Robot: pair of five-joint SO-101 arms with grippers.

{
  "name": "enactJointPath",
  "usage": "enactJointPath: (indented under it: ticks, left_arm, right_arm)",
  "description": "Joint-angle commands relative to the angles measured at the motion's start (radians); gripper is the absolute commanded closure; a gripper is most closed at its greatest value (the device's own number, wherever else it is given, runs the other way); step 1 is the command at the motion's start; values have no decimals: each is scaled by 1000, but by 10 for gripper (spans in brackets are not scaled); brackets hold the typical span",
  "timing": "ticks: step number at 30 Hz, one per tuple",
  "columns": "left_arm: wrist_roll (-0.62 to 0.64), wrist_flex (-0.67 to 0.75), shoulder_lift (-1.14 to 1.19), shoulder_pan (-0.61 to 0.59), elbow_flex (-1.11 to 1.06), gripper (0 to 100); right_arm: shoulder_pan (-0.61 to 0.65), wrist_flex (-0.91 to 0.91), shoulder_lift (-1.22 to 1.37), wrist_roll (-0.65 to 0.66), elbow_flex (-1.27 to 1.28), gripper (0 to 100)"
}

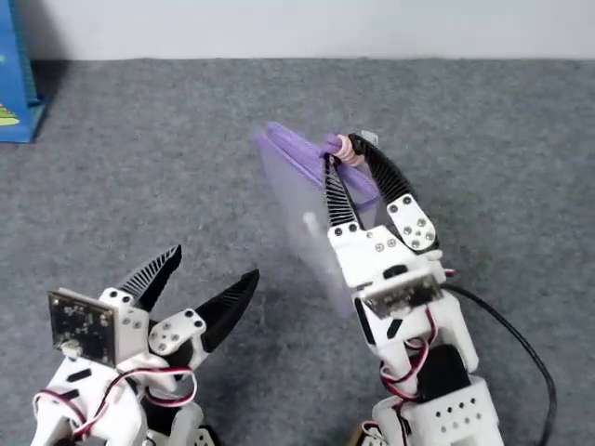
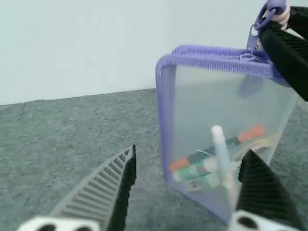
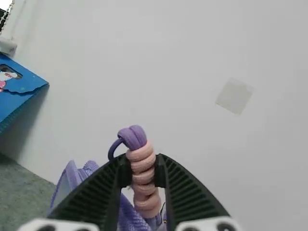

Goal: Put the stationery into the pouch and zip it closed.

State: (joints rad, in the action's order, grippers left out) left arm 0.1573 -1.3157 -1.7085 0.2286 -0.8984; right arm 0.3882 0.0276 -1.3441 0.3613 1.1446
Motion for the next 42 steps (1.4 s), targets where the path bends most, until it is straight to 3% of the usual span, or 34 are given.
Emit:
enactJointPath:
  ticks: [1,11,22,35,42]
  left_arm:
    - [11,-28,-3,-8,77,671]
    - [11,-35,-3,-9,99,671]
    - [-81,-135,-3,-2,194,671]
    - [-213,-204,3,3,191,671]
    - [-232,-209,0,176,191,672]
  right_arm:
    - [13,39,-79,14,-54,991]
    - [160,561,-236,15,-265,991]
    - [311,753,-372,55,-269,991]
    - [364,909,-472,49,-370,991]
    - [444,1047,-472,-12,-422,991]
